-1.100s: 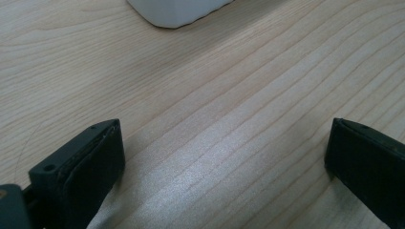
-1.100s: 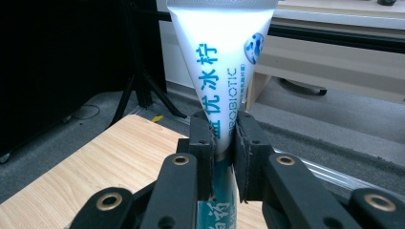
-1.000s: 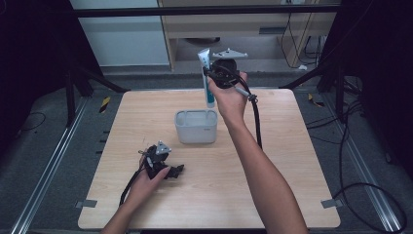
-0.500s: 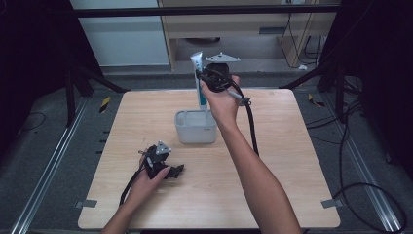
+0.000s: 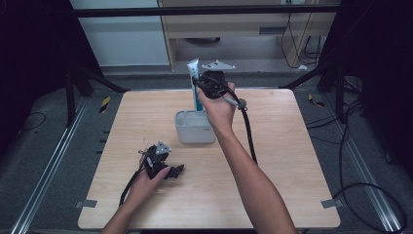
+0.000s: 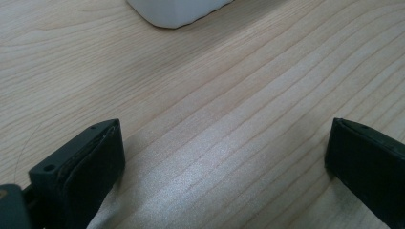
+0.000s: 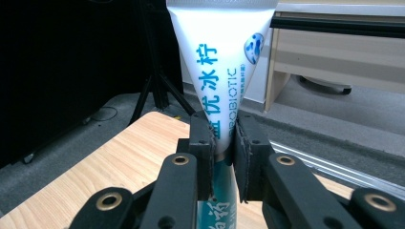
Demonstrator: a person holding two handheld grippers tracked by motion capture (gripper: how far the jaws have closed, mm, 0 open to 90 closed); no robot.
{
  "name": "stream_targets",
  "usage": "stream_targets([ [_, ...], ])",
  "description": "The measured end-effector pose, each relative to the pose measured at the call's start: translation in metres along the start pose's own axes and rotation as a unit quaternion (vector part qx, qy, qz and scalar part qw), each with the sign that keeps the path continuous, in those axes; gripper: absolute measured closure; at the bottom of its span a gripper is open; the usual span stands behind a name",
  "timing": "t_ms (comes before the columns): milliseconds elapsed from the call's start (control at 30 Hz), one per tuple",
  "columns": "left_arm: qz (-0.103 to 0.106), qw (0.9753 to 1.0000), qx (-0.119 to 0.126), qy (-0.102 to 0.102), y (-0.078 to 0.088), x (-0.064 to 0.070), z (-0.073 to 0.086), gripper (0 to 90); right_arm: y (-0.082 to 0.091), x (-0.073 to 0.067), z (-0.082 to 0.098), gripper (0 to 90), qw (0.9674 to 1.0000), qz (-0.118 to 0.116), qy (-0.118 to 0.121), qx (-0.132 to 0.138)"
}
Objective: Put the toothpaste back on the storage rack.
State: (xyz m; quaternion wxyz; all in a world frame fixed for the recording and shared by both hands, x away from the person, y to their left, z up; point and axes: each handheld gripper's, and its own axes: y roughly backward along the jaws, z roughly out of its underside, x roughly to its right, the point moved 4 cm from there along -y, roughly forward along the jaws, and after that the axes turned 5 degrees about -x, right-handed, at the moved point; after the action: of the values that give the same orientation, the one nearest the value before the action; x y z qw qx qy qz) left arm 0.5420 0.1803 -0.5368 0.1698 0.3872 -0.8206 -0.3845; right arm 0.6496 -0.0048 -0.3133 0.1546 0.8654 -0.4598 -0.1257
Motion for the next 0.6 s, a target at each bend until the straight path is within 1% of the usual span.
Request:
stream_targets([
  [200,0.0,1.0,0.0,0.0,0.0,0.0,0.0,0.0,-0.004,-0.003,0.008,79.2,1.0,-0.004,-0.002,-0.002],
  [300,0.0,1.0,0.001,0.0,0.0,0.0,0.0,0.0,-0.008,-0.005,0.016,79.2,1.0,-0.004,-0.003,-0.007],
  [500,0.0,1.0,0.001,0.0,0.0,0.0,0.0,0.0,-0.012,-0.005,0.026,79.2,0.9999,-0.007,-0.007,-0.014],
  [533,0.0,1.0,0.001,0.0,0.0,0.0,0.0,0.0,-0.014,-0.005,0.03,79.2,0.9998,-0.009,-0.01,-0.016],
  [600,0.0,1.0,0.001,0.0,0.0,0.0,0.0,0.0,-0.015,-0.005,0.032,79.2,0.9998,-0.009,-0.009,-0.018],
])
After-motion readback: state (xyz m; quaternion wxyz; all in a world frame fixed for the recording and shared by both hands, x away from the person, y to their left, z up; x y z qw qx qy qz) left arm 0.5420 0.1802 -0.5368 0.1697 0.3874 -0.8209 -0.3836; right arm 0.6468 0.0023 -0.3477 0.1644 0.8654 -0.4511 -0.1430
